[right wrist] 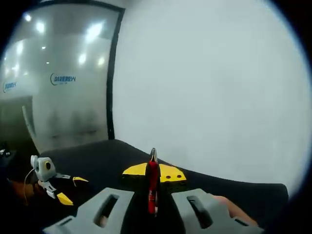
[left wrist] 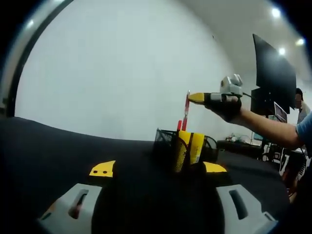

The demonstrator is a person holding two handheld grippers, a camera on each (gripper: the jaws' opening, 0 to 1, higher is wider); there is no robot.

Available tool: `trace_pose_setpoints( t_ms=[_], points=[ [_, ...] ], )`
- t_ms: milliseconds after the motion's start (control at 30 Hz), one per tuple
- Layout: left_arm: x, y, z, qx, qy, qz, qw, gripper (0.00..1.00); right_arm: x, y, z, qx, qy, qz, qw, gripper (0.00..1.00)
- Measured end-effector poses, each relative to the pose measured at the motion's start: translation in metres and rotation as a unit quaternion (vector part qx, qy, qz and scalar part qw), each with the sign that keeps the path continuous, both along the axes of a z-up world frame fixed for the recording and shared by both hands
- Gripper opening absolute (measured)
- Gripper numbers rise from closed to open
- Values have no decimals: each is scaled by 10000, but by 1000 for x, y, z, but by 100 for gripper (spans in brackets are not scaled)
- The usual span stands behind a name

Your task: Pick up pens and glue sticks and place them into the holder.

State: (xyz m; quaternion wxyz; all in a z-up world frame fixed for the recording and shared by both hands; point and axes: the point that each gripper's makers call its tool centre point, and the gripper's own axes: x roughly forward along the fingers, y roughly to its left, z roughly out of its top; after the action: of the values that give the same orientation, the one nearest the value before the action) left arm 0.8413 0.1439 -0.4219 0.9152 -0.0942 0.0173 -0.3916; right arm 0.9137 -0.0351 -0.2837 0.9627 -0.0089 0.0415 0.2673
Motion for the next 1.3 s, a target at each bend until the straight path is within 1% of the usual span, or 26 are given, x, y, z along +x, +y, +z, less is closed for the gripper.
trace_pose_setpoints(
  t_ms=[133, 333, 433, 600, 700, 1000, 1167, 1300],
  points=[
    [0, -1, 0, 17, -7, -8, 10000, 65, -8, 6, -17, -108, 78, 33, 9999, 4],
    [0, 0, 0, 17, 1, -7, 10000, 64, -15, 8, -30, -200, 192, 63, 9996, 4],
    [0, -1, 0, 19, -5, -17, 10000, 64, -18, 12, -41, -256, 316, 69, 9991, 4],
    [-1, -1, 0, 20, -8, -35, 10000, 63, -23, 17, -50, -290, 433, 107, 9986, 4],
    [-1, -1, 0, 13, -4, -34, 10000, 63, -27, 20, -55, -396, 459, 128, 9981, 4],
    [-1, -2, 0, 13, -11, -41, 10000, 63, -34, 22, -57, -497, 451, 148, 9976, 4],
    [-1, -2, -1, 29, -9, -52, 10000, 63, -39, 25, -55, -491, 391, 177, 9979, 5],
    [-1, -3, -1, 33, -11, -56, 10000, 63, -48, 25, -48, -519, 208, 159, 9983, 5]
  ],
)
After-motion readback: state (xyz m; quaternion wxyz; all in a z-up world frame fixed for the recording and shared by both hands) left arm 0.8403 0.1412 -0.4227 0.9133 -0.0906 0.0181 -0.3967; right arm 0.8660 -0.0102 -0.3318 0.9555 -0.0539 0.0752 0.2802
